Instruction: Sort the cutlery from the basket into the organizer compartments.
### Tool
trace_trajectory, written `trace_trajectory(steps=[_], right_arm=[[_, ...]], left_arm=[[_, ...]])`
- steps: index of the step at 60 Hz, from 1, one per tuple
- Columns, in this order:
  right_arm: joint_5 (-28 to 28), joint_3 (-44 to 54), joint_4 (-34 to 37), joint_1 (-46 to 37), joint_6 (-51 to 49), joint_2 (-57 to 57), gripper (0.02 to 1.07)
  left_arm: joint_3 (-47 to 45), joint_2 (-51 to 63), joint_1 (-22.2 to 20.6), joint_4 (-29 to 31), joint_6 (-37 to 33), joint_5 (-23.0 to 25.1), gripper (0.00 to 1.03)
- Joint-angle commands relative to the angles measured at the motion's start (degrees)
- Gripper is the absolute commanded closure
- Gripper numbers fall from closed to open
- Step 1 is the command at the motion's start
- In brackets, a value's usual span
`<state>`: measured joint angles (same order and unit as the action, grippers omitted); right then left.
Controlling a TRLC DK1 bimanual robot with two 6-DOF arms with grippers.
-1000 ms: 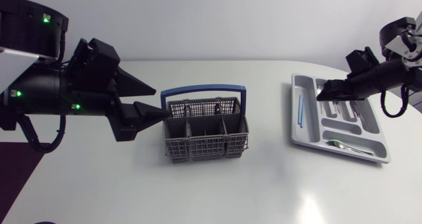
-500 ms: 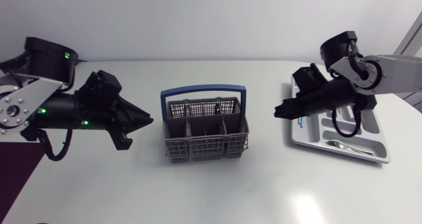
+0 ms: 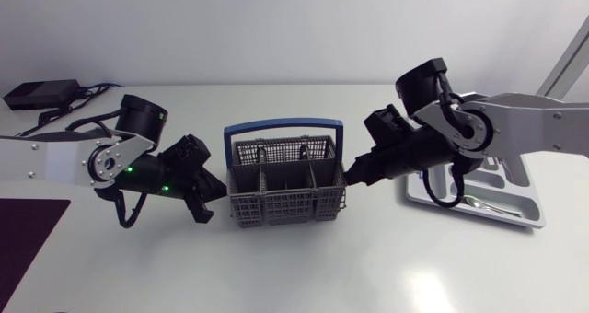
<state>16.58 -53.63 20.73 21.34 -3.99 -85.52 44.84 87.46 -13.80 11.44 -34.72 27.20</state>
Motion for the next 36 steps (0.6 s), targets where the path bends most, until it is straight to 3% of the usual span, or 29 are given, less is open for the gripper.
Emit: trace_trajectory(steps=[1, 36], right_arm=[[-0.6, 1.6, -0.8, 1.9, 2.4, -0.8, 1.01], [-5.5, -2.7, -2.5, 4.8, 5.0, -5.0, 1.01]], left_arm=[[2.0, 2.0, -0.5, -1.1, -0.5, 0.7, 1.00], [6.9, 6.7, -0.5, -1.7, 0.0, 0.7, 1.00]])
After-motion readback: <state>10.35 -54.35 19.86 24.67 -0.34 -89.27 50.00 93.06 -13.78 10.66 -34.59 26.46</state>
